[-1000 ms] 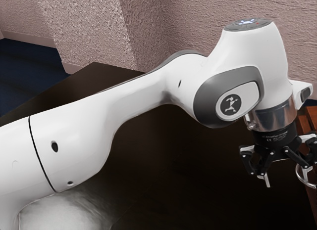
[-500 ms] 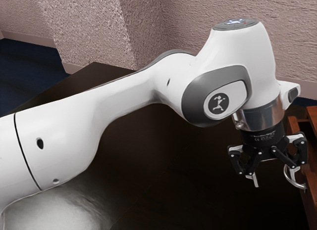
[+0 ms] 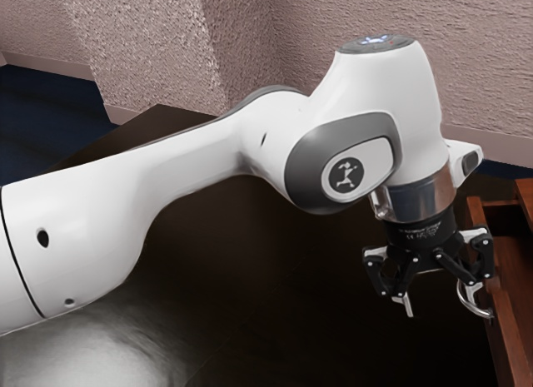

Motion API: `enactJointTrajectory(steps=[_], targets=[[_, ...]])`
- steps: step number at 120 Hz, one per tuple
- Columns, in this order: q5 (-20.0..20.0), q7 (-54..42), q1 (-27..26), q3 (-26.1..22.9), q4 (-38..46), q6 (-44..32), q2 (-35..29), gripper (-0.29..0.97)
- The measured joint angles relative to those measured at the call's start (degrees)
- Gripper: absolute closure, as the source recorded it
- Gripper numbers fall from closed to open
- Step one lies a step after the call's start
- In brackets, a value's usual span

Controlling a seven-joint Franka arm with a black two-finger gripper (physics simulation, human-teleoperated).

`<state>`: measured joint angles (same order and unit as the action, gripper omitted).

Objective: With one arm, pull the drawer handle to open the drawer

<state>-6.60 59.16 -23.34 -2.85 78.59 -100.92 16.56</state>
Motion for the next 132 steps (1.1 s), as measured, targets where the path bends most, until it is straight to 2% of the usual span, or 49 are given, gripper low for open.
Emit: enactJointTrajectory(steps=[73, 132], targets=[[0.0, 0.0, 0.9, 0.3, 4.8, 0.0, -2.9, 0.23], [-0.2, -0.1, 2.4, 0.6, 10.3, -0.2, -7.7, 0.24]])
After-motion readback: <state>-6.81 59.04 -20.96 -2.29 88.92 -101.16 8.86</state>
